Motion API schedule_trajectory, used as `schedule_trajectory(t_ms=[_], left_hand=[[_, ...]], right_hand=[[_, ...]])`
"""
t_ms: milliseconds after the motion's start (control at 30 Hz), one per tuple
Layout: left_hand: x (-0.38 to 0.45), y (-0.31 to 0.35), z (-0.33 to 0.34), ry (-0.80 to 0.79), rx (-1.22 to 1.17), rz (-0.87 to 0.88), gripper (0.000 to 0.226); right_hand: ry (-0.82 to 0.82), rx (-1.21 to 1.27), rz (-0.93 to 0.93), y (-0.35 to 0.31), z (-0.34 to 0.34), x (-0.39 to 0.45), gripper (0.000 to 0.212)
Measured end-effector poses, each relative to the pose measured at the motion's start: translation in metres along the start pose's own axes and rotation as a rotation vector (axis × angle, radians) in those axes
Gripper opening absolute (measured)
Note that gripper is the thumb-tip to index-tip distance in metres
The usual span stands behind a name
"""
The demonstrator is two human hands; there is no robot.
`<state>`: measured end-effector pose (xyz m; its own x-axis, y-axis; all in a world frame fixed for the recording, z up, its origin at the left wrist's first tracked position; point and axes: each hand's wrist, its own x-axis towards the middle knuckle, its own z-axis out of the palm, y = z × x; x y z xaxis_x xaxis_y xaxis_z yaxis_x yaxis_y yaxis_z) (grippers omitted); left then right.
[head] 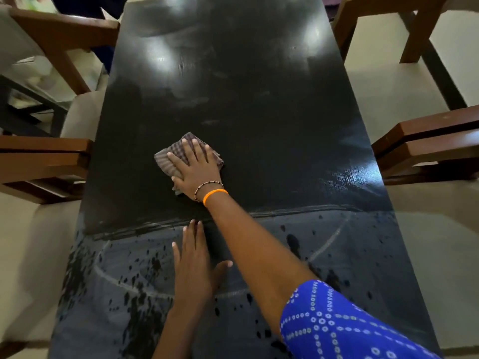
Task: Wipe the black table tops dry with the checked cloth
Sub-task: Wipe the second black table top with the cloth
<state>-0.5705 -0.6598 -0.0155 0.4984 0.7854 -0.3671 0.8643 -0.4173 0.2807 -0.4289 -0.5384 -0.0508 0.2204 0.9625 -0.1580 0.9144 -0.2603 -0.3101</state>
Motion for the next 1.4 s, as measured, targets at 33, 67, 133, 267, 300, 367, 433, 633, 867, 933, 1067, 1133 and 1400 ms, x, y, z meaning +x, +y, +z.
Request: schedule_trajectory(t_ms=[33, 67, 133, 267, 300, 367, 433, 633, 867, 933, 1067, 1133, 1400], left_hand=[[0.000, -0.001, 0.000, -0.007, -0.004, 0.004, 0.099], [0.001, -0.001, -0.001, -0.012, -0.010, 0.011, 0.100], [0.003, 0.000, -0.001, -0.026, -0.001, 0.031, 0.099], [0.003, 0.000, 0.002, -0.032, 0.018, 0.053, 0.098], [0.003, -0.001, 0.002, -0.029, 0.022, 0.049, 0.098], [0.004, -0.001, 0.002, -0.024, 0.041, 0.049, 0.099], [0.005, -0.001, 0.001, -0.016, 0.061, 0.054, 0.100], [0.003, -0.005, -0.001, -0.017, 0.094, 0.108, 0.096], [-0.009, -0.040, -0.011, 0.018, -0.011, 0.177, 0.088], [-0.011, -0.059, -0.020, 0.028, -0.021, 0.163, 0.087], [-0.013, -0.109, -0.039, 0.076, -0.045, 0.098, 0.085], [-0.013, -0.138, -0.050, 0.095, -0.066, 0.036, 0.082], [-0.025, -0.245, -0.072, 0.130, -0.359, -0.174, 0.066]], right_hand=[[0.004, -0.003, -0.024, 0.006, -0.001, -0.001, 0.059], [0.019, -0.002, -0.027, 0.016, -0.004, -0.004, 0.059], [0.068, 0.003, 0.035, 0.049, -0.011, -0.012, 0.059], [0.211, 0.000, 0.367, 0.143, -0.033, -0.052, 0.061], [0.238, 0.006, 0.457, 0.167, -0.038, -0.065, 0.061], [0.284, 0.019, 0.627, 0.210, -0.047, -0.096, 0.060], [0.305, 0.030, 0.752, 0.235, -0.052, -0.124, 0.059], [0.338, 0.008, 0.850, 0.219, -0.034, -0.196, 0.058], [0.295, -0.040, 0.871, 0.126, 0.000, -0.206, 0.061], [0.285, -0.037, 0.809, 0.087, 0.008, -0.181, 0.062], [0.254, -0.024, 0.642, -0.001, 0.023, -0.131, 0.065], [0.232, -0.002, 0.547, -0.048, 0.034, -0.108, 0.065], [0.032, 0.004, 0.143, -0.231, 0.080, -0.035, 0.063]])
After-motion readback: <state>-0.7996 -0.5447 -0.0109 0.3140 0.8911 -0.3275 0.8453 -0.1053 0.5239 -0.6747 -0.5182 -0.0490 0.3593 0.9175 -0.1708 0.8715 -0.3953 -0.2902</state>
